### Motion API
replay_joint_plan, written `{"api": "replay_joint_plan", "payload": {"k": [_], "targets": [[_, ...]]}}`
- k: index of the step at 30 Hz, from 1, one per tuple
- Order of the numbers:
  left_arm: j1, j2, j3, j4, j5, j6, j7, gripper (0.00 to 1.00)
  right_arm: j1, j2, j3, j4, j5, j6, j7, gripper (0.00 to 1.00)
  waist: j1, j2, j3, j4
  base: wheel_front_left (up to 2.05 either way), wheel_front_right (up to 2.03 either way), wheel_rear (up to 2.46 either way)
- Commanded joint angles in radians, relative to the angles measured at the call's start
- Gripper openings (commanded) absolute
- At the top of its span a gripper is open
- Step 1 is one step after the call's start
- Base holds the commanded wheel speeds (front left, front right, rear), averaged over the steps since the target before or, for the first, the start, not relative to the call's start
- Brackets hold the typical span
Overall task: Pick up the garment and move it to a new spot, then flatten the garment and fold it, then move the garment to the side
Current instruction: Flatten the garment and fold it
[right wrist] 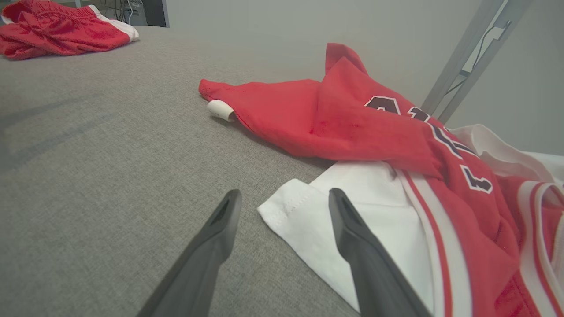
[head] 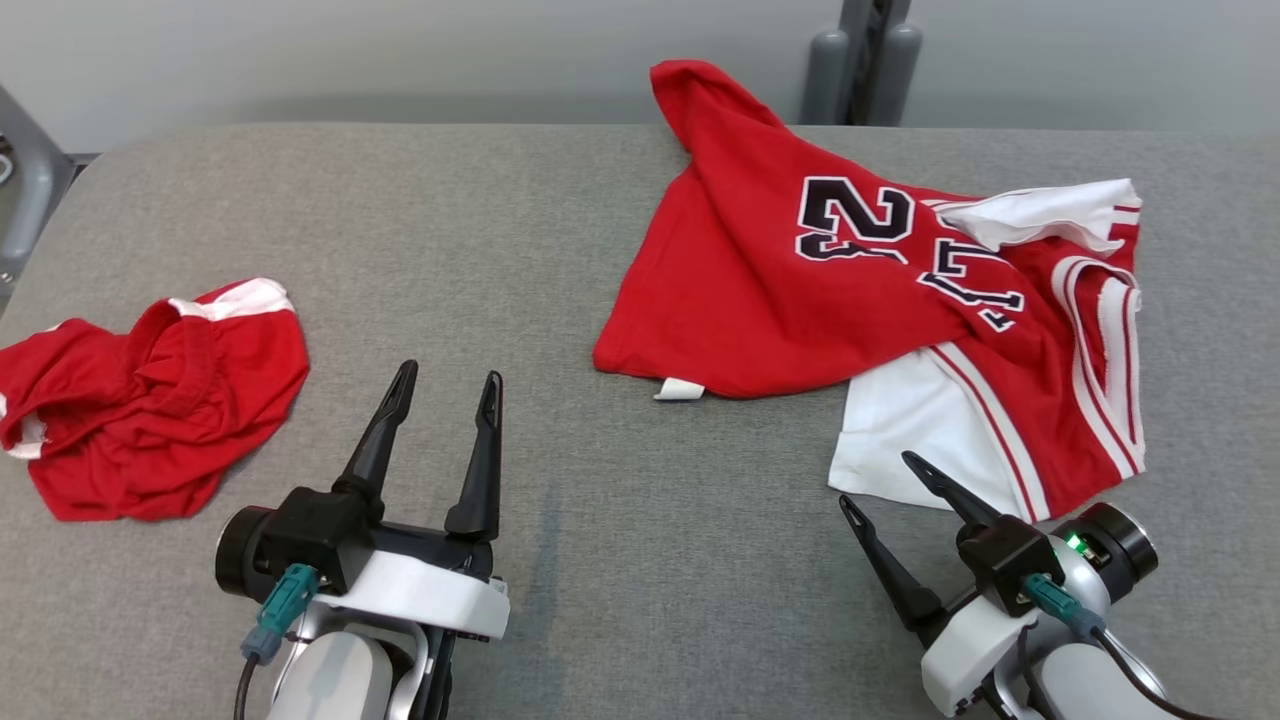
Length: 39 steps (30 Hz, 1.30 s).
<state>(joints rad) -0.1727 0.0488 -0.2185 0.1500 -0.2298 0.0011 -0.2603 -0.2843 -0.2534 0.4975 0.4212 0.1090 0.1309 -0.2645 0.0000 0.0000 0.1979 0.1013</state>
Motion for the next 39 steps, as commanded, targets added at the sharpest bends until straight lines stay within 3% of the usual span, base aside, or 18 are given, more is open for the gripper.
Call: {"api": "replay_joint_plan", "payload": {"k": [1,5,15,16,17,18,24,30,39], "targets": [[-0.007,0.003,-0.001,0.002,-0.001,0.002,-0.004,1.0,-0.013,-0.008,0.0,0.008,0.007,0.0,-0.001,1.0,0.0,0.0,0.006,0.011,0.0,0.0,0.0],[-0.023,0.003,-0.012,-0.005,-0.01,0.011,-0.004,1.0,-0.049,-0.015,0.044,0.075,0.006,0.0,-0.001,1.0,0.0,0.0,0.018,0.036,0.0,0.0,0.0],[-0.032,0.003,-0.029,-0.017,-0.028,0.019,-0.004,1.0,-0.108,-0.009,0.041,0.218,0.015,0.0,0.0,1.0,0.0,0.0,0.041,0.077,0.0,0.0,0.0],[-0.032,0.003,-0.032,-0.017,-0.029,0.021,-0.004,1.0,-0.113,-0.005,0.043,0.24,0.021,0.0,0.001,0.57,0.0,0.0,0.041,0.079,0.0,0.0,0.0],[-0.033,0.003,-0.035,-0.017,-0.029,0.023,-0.004,1.0,-0.119,-0.004,0.045,0.259,0.024,0.0,0.003,0.22,0.0,0.0,0.042,0.081,0.0,0.0,0.0],[-0.033,0.003,-0.036,-0.018,-0.03,0.025,-0.004,1.0,-0.127,-0.003,0.048,0.275,0.026,0.0,0.003,0.0,0.0,0.0,0.042,0.082,0.0,0.0,0.0],[-0.023,0.003,-0.024,-0.015,-0.034,0.032,-0.004,1.0,-0.146,0.0,0.065,0.277,0.041,0.0,0.002,0.0,0.0,0.0,0.031,0.057,0.0,0.0,0.0],[0.001,0.003,0.004,-0.007,-0.029,0.02,-0.004,1.0,-0.128,-0.028,0.144,0.214,0.077,0.0,-0.001,0.0,0.0,0.0,-0.007,-0.018,0.0,0.0,0.0],[0.012,0.003,0.039,-0.001,-0.019,0.003,-0.004,1.0,-0.142,-0.211,0.289,0.068,0.153,0.0,0.036,0.0,0.0,0.0,-0.042,-0.172,0.0,0.0,0.0]]}}
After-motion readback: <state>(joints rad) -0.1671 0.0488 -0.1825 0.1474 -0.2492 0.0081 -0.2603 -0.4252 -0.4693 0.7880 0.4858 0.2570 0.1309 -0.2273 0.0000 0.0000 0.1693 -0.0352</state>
